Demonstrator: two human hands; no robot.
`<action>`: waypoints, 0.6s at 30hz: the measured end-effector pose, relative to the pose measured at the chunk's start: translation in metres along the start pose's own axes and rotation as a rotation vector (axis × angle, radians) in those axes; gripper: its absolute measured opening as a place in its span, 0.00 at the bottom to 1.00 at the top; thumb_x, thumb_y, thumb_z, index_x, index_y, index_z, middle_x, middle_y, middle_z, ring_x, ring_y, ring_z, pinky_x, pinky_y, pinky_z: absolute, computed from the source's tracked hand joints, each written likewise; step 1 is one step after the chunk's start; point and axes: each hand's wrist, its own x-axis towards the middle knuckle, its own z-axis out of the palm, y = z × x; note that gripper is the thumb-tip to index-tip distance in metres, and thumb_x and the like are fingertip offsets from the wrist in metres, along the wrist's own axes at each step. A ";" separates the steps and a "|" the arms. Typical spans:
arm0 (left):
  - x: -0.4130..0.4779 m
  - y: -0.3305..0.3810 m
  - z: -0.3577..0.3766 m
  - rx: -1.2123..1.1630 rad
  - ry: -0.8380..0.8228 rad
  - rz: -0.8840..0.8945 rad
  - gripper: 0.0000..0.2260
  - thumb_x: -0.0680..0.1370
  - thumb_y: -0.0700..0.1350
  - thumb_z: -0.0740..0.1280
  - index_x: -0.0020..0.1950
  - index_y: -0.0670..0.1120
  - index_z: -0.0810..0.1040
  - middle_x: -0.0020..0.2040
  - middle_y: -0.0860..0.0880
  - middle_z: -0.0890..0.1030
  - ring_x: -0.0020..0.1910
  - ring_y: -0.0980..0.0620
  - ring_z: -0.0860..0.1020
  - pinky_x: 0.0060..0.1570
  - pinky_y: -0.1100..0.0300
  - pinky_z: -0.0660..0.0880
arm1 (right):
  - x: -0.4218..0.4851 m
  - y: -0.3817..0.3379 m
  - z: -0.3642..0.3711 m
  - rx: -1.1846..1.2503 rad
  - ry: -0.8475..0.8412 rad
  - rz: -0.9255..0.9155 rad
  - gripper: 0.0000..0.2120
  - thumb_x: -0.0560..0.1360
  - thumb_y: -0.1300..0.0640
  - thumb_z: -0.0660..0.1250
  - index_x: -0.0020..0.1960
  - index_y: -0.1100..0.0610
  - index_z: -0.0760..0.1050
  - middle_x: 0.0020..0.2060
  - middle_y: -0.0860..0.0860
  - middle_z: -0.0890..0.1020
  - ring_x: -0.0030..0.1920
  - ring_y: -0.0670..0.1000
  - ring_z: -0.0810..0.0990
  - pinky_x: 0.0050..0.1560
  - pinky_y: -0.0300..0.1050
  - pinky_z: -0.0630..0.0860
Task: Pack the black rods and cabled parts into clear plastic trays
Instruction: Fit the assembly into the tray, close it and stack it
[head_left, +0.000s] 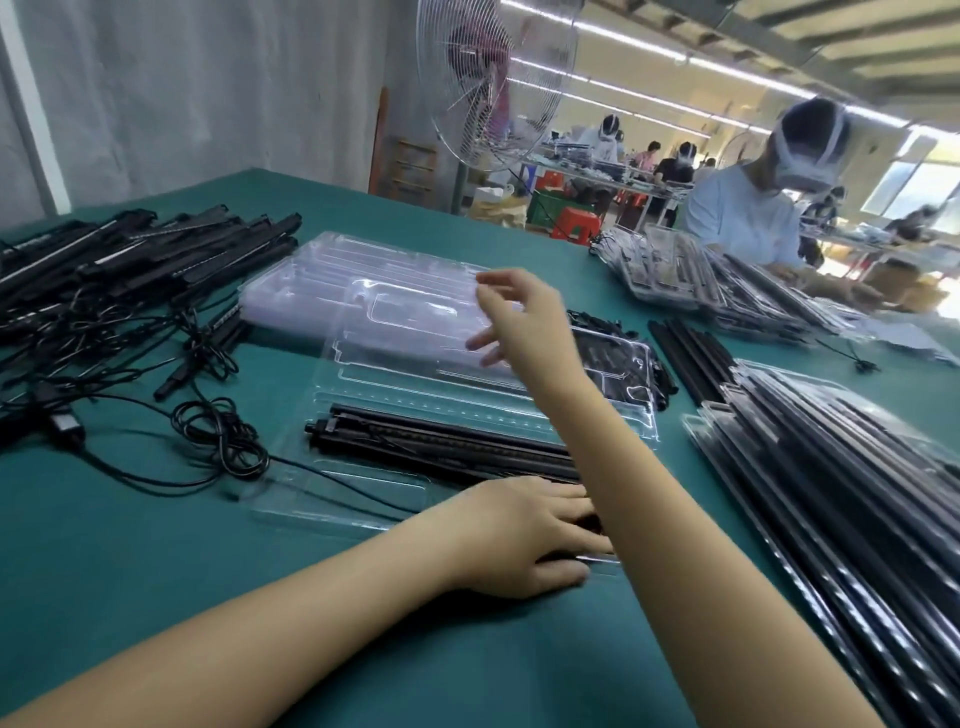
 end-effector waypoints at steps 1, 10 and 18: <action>0.002 0.001 -0.001 -0.024 -0.007 -0.003 0.18 0.82 0.55 0.54 0.71 0.56 0.69 0.76 0.51 0.62 0.75 0.53 0.57 0.71 0.61 0.54 | 0.006 0.012 -0.031 -0.030 0.182 0.064 0.15 0.79 0.56 0.59 0.64 0.60 0.68 0.57 0.54 0.75 0.29 0.49 0.79 0.34 0.45 0.79; 0.006 -0.005 -0.004 -0.018 -0.040 0.022 0.19 0.83 0.51 0.54 0.74 0.59 0.63 0.77 0.56 0.55 0.76 0.57 0.52 0.73 0.64 0.49 | -0.004 0.084 -0.138 0.501 0.234 0.673 0.32 0.80 0.41 0.53 0.76 0.58 0.51 0.71 0.63 0.62 0.42 0.58 0.77 0.37 0.51 0.75; 0.002 -0.015 -0.010 -0.051 -0.059 -0.033 0.18 0.83 0.48 0.55 0.72 0.60 0.65 0.77 0.58 0.55 0.76 0.60 0.52 0.73 0.66 0.48 | -0.024 0.068 -0.169 0.343 0.199 0.625 0.29 0.80 0.41 0.51 0.36 0.61 0.76 0.37 0.53 0.76 0.32 0.51 0.68 0.35 0.42 0.70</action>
